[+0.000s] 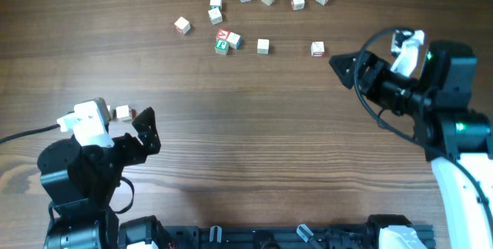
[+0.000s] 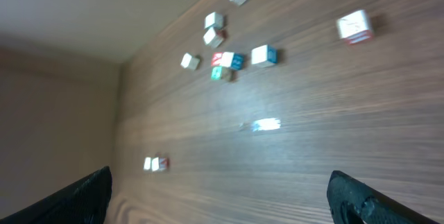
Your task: Form a horizontal line
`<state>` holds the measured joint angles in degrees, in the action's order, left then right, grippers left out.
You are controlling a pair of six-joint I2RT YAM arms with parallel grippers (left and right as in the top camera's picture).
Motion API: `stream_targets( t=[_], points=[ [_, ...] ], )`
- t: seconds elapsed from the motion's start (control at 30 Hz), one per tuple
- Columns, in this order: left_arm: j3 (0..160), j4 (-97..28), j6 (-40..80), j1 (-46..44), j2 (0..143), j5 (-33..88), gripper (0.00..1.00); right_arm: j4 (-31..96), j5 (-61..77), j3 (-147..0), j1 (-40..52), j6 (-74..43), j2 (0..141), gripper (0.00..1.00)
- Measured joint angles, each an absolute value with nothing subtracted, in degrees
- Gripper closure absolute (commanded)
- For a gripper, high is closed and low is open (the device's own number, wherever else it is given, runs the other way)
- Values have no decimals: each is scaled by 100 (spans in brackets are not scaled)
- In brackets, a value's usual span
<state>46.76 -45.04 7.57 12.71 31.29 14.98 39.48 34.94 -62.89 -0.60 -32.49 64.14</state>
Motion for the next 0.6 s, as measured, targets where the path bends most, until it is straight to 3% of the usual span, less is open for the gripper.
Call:
stream_targets(
  t=[0.3,0.6],
  points=[
    [4676,-4762,757,1271,3129,1496,0,3964,3863,-6307,-56,-3249,6737,0],
    [4676,-4786,757,1271,3129,1498,0,3070,3830,-6305,504,-2827,7579,0]
  ],
)
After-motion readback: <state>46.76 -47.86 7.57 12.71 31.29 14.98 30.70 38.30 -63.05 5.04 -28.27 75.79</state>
